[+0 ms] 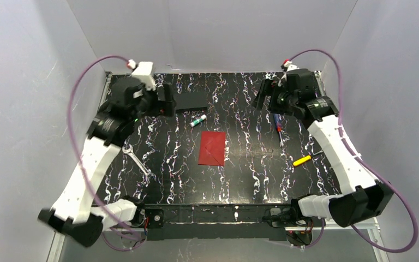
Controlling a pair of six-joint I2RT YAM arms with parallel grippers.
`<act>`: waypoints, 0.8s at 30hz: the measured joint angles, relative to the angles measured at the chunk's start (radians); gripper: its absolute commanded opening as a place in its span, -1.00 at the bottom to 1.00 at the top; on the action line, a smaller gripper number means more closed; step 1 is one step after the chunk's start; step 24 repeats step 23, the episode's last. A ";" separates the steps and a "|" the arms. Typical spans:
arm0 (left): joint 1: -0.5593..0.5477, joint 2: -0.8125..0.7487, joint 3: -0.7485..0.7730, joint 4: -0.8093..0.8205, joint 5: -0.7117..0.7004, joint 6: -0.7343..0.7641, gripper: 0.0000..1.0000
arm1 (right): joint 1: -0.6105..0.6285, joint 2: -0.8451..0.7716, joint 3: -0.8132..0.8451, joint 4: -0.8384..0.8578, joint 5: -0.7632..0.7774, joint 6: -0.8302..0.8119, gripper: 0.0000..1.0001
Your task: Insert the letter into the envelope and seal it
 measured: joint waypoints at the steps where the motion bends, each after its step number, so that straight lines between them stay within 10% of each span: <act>1: 0.000 -0.053 -0.008 -0.026 -0.008 -0.027 0.97 | 0.000 -0.016 0.024 -0.030 0.036 -0.013 0.97; 9: -0.002 -0.417 -0.016 -0.324 -0.115 -0.137 0.97 | 0.000 -0.172 0.207 -0.200 0.266 -0.096 0.97; 24: -0.002 -0.533 0.112 -0.587 -0.278 -0.099 0.97 | 0.000 -0.355 0.325 -0.329 0.560 -0.160 0.97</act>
